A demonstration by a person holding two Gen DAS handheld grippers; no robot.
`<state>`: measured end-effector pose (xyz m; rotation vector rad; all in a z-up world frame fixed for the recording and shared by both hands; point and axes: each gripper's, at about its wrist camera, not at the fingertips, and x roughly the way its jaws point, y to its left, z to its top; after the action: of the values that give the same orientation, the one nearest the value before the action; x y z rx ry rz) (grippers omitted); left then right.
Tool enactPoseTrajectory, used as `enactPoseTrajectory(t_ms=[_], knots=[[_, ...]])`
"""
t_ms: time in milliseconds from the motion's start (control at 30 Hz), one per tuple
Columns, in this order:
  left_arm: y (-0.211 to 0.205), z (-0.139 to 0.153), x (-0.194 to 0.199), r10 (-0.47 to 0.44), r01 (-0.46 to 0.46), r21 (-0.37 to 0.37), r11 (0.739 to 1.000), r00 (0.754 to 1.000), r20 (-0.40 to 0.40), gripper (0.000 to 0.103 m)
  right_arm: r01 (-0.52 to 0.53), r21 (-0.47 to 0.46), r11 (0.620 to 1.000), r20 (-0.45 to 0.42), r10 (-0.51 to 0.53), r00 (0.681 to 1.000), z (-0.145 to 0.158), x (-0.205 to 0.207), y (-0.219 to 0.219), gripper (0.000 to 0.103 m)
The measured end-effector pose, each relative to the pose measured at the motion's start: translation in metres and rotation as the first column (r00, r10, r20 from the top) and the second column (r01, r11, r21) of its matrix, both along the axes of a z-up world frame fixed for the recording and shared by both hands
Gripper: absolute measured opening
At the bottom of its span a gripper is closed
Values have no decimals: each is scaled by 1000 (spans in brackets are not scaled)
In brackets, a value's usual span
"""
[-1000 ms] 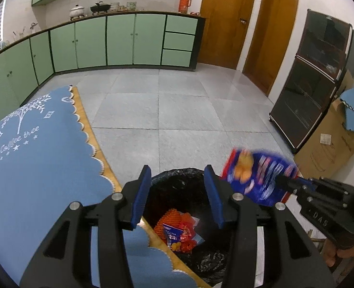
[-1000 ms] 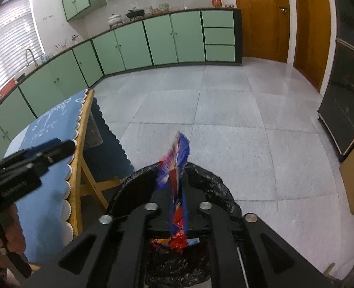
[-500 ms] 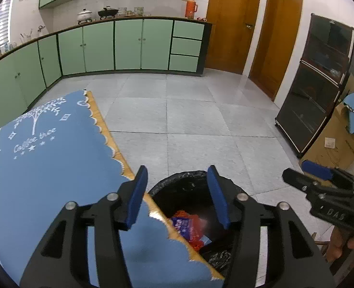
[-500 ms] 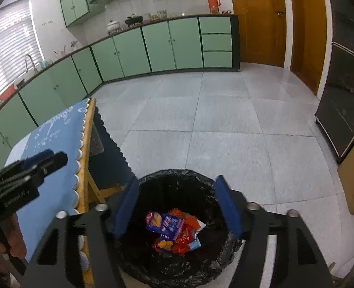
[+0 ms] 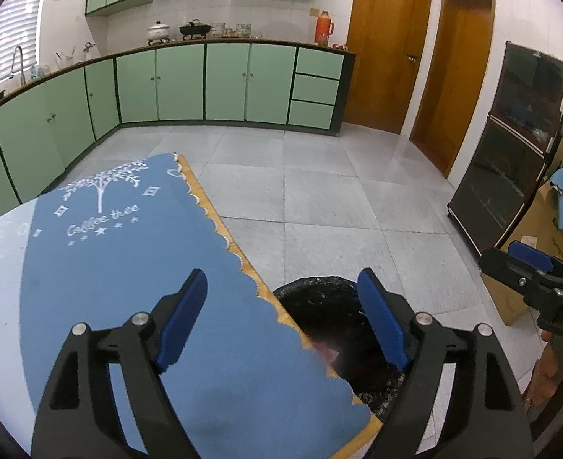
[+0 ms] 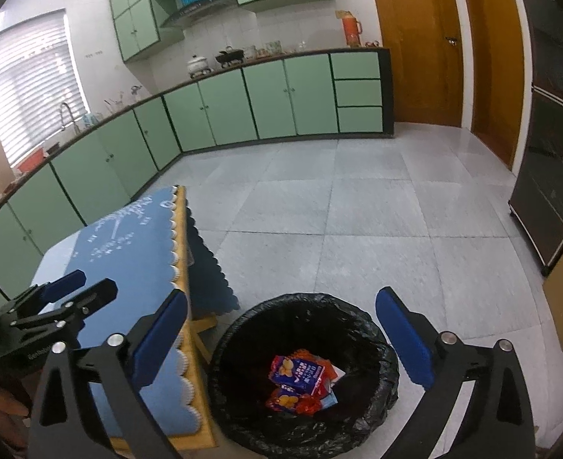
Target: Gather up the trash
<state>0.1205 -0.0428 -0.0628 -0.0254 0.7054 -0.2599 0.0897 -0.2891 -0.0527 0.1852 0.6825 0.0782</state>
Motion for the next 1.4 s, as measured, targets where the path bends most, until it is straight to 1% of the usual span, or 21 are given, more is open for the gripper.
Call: enactPoseTrajectory(t_ms=[133, 400, 567, 733, 1033, 1400], knots=[[8, 14, -16, 19, -19, 2, 1000, 1000, 24, 83, -21, 1, 1000, 24, 21, 999, 16, -12, 10, 97], [20, 35, -43, 36, -36, 1, 999, 999, 39, 86, -62, -4, 998, 88, 62, 994, 46, -38, 24, 97], [24, 49, -60, 39, -40, 5, 999, 997, 65, 89, -69, -14, 998, 106, 70, 992, 58, -52, 31, 97], [28, 60, -74, 55, -55, 5, 998, 994, 94, 90, -73, -34, 997, 112, 77, 991, 64, -63, 38, 97], [30, 75, -95, 64, -67, 18, 998, 988, 137, 90, -88, -48, 995, 115, 93, 989, 66, -76, 48, 97], [33, 81, -102, 73, -77, 15, 997, 984, 161, 90, -93, -57, 994, 132, 100, 986, 71, -81, 50, 97]])
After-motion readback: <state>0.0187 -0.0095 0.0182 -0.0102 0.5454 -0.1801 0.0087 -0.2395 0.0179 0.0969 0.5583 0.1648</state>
